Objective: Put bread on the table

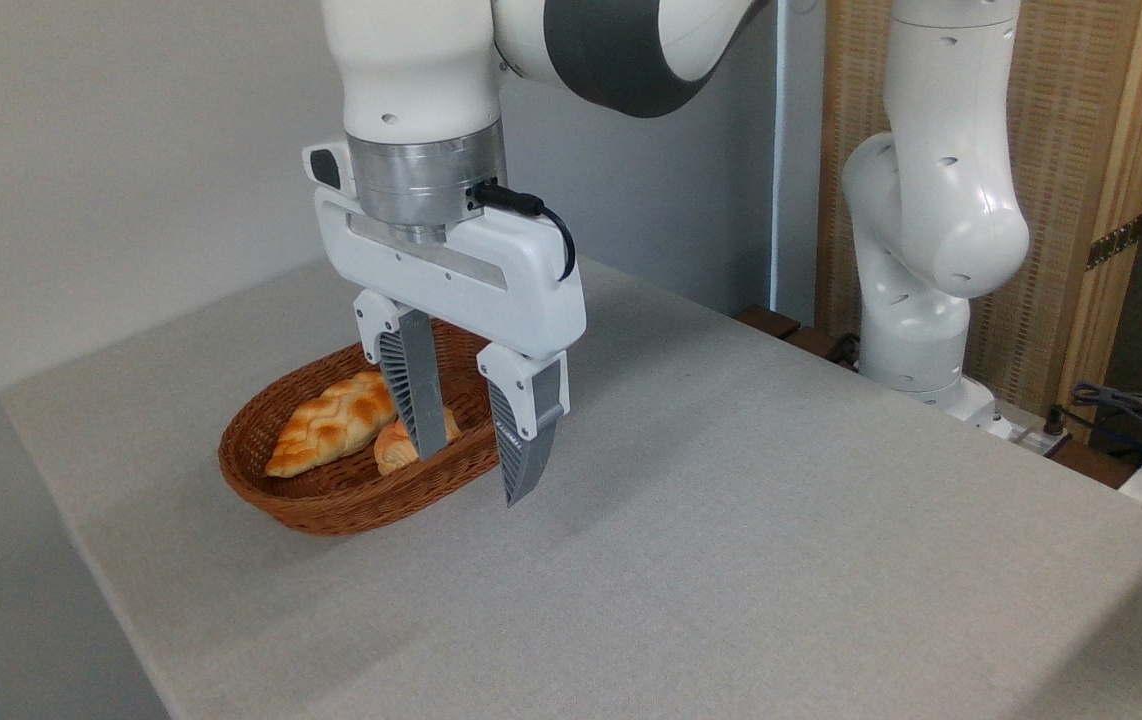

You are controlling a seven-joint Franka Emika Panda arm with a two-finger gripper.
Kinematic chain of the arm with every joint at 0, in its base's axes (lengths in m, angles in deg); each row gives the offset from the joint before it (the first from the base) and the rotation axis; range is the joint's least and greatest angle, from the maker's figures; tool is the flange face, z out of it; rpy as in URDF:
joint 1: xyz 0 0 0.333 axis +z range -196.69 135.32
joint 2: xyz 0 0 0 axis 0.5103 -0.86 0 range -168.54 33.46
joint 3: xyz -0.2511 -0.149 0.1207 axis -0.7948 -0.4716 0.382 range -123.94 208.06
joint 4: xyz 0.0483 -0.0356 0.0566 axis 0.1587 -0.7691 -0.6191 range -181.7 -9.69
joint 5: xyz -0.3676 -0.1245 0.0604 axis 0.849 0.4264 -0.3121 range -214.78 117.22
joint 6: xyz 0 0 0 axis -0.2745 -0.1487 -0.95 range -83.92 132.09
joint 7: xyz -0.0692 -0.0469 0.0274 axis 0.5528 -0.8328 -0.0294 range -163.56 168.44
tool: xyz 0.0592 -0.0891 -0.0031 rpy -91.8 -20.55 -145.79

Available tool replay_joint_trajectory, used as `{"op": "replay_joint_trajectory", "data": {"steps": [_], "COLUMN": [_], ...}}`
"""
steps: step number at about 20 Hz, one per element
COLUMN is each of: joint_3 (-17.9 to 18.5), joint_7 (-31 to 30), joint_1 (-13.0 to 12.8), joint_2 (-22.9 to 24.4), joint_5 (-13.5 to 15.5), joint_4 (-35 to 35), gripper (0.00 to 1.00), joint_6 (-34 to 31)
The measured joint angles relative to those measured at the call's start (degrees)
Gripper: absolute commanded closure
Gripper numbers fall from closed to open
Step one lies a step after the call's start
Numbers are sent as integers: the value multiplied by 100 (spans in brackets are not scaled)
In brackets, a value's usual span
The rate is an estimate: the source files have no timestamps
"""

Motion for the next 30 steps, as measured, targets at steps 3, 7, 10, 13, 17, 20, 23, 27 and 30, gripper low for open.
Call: {"op": "replay_joint_trajectory", "data": {"steps": [3, 7, 10, 13, 17, 20, 23, 27, 30], "joint_3": [-1, 0, 0, -1, -21, -85, -118, -130, -182], "joint_7": [0, 0, 0, 0, 0, 0, 0, -4, -14], "joint_1": [-2, -1, -1, -1, -45, -224, -576, -1038, -1379], "joint_2": [50, 169, 179, 179, 174, 161, 72, -104, -320], "joint_5": [0, 2, 2, 2, 4, 13, 13, 13, 14], "joint_4": [6, 6, 6, 6, -6, -61, -101, -127, -146], "gripper": [0, 0, 0, 0, 0, 0, 0, 0, 0], "joint_6": [0, 0, 0, -2, -8, -9, -9, -10, -52]}}
